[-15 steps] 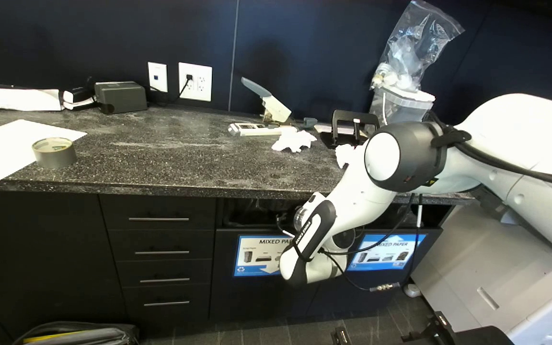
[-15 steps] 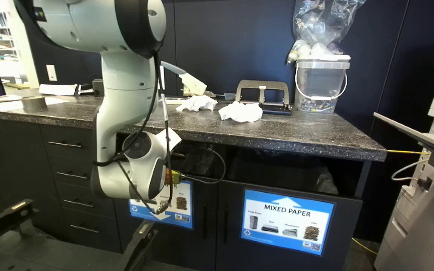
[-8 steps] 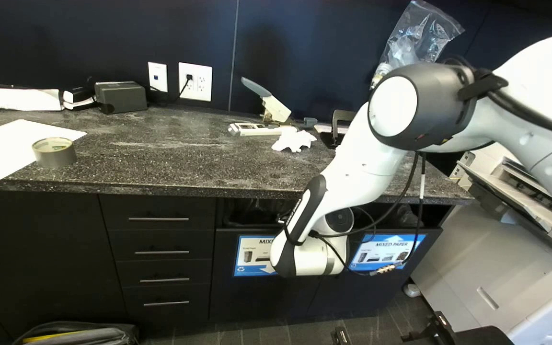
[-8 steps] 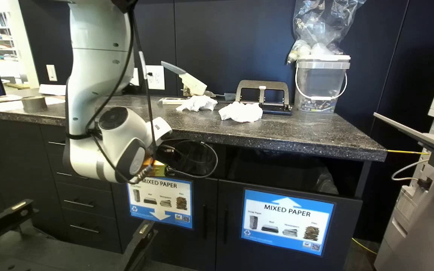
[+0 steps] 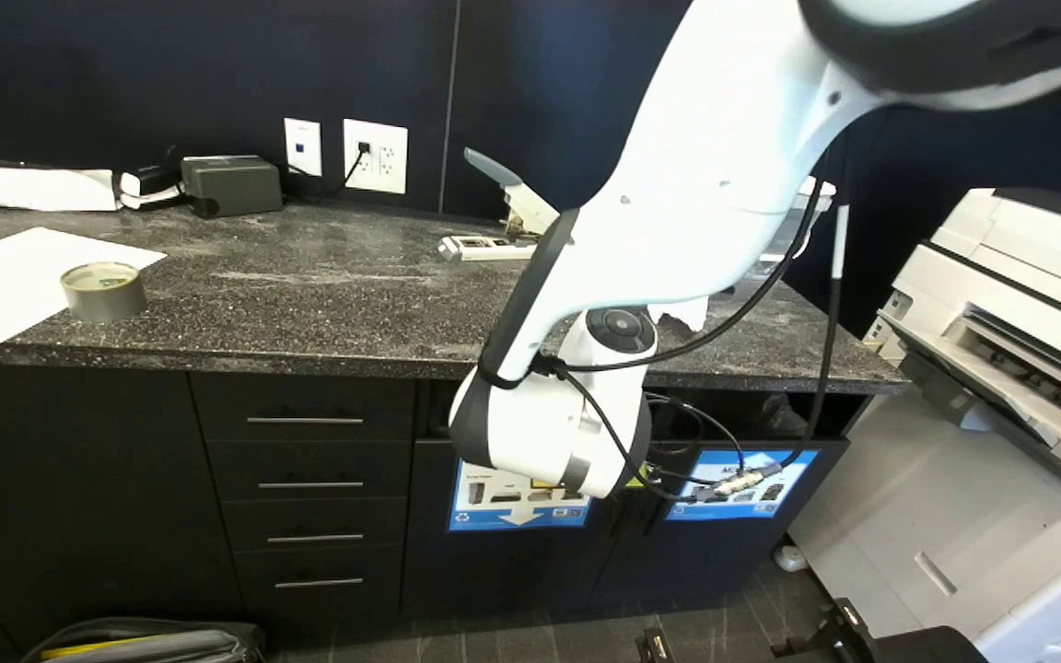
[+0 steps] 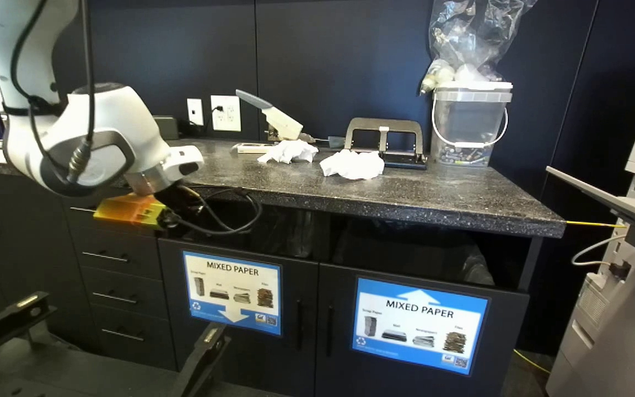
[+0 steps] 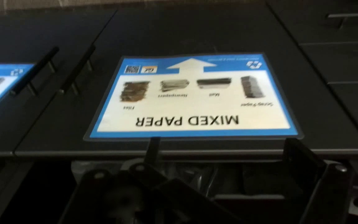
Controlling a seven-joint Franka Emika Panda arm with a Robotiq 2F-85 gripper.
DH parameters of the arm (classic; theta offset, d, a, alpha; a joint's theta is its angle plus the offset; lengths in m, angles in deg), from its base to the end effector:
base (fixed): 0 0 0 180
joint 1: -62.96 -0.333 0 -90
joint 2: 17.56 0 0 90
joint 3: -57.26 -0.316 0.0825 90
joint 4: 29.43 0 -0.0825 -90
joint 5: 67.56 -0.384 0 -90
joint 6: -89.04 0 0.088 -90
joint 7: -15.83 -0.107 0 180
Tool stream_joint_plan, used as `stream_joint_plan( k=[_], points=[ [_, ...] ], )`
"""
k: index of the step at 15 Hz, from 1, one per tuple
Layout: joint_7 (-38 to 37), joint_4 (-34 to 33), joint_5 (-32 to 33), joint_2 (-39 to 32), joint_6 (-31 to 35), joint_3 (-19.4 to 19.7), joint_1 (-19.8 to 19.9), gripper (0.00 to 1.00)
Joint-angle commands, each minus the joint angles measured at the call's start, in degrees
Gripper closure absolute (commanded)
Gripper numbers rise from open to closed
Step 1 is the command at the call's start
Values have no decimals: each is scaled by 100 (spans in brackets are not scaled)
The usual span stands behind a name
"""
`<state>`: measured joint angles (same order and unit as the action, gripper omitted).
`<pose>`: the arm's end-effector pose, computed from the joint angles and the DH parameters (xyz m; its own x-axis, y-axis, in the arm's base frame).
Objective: Put two papers in the bin to the right and two in the left
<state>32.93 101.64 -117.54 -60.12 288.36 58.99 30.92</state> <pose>0.4640 0.1645 0.0765 0.9097 -0.0325 0.4139 -0.0593 -0.9969 0.0520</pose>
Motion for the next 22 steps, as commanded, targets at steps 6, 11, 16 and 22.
stream_joint_plan(
  k=[6,11,16,22],
  points=[
    [-502,520,370,1386,-2405,3373,-3075,0],
    [-571,-278,1232,1287,-2863,4827,-3485,0],
    [-952,-1723,1556,1203,-3339,3946,-1836,0],
    [-2299,-3675,1347,518,-4026,2166,348,0]
  ],
)
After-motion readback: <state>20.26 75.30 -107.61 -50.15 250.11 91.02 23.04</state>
